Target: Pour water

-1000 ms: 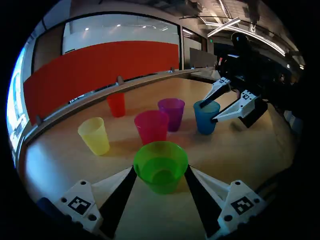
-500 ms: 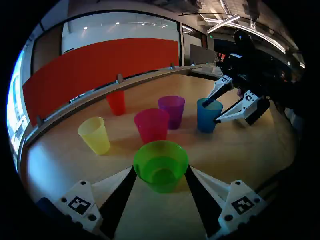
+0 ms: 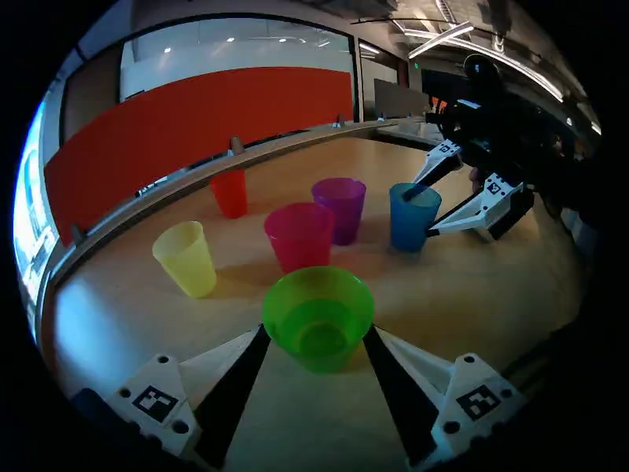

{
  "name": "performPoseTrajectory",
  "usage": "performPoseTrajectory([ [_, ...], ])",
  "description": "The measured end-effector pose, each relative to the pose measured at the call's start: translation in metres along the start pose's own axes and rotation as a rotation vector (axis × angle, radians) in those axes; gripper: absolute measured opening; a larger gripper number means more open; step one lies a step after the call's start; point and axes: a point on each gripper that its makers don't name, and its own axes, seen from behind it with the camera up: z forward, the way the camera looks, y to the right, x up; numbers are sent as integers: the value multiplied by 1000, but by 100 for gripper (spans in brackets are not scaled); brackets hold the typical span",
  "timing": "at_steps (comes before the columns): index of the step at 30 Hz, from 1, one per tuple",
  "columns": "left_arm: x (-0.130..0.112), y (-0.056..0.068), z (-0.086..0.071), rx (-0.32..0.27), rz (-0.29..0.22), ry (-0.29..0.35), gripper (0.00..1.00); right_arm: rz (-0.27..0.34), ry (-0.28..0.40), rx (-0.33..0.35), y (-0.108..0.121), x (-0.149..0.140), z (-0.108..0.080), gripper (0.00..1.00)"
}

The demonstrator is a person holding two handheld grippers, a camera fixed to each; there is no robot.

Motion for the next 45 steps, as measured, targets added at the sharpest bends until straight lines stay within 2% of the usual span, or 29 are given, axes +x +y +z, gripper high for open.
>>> performPoseTrajectory([
  [11,-14,-3,-5,16,12,-35,88,19,-4,-16,0,-10,-8,100],
  [17,-17,-6,-17,37,1,-26,88,28,-5,-42,2,-18,-19,100],
  [23,-22,-16,-33,80,-18,-11,88,30,4,-86,5,-26,-34,100],
  [32,-27,-42,-64,181,-91,47,88,87,59,-203,17,-28,-62,100],
  [45,-25,-88,-110,354,-211,180,88,166,192,-395,48,-3,-100,100],
])
